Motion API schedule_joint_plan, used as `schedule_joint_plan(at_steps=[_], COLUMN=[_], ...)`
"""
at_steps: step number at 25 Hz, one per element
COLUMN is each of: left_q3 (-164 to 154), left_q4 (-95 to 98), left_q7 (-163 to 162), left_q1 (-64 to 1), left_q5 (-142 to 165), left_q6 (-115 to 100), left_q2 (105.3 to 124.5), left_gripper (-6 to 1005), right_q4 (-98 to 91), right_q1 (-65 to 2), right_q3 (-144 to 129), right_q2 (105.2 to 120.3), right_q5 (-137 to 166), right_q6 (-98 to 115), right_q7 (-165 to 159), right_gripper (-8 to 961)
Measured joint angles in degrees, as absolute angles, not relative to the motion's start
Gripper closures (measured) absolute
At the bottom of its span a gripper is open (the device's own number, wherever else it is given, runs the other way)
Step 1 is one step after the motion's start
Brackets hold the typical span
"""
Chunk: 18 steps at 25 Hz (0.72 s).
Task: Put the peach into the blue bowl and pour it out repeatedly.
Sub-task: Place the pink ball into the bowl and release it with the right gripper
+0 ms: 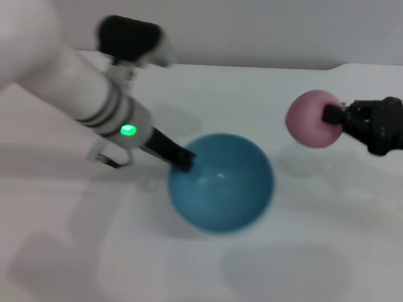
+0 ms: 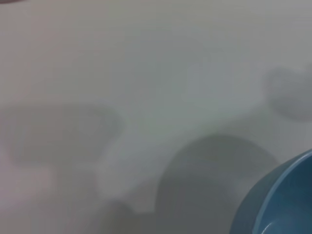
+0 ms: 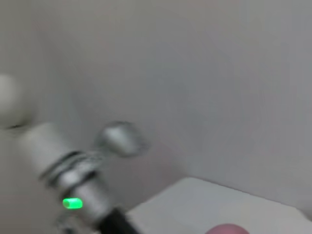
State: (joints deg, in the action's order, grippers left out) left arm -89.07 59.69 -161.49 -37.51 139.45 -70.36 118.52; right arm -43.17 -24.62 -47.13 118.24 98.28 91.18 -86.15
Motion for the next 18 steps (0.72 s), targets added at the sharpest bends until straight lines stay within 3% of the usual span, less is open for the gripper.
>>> schedule_joint_plan(at_steps=[7,18], left_q3=[-97.6,-98.3], left_q4=[56.7,56.7], left_q7=[-162.7,-162.2], left_q1=[-41.8,-41.0], left_q5=[132.1,129.0], left_q6=[-66.7,-65.8], left_q2=[118.56,118.53], left_gripper=[999,1000], right_q4=[-40.0,-36.4], right_q1=[-27.3,-28.3], right_q3=[-53.0,-61.6], right_q2=[118.75,118.92], right_q5=[98.5,99.0], right_q6=[95.3,89.1], right_q7=[-81.2,-81.7], right_gripper=[888,869])
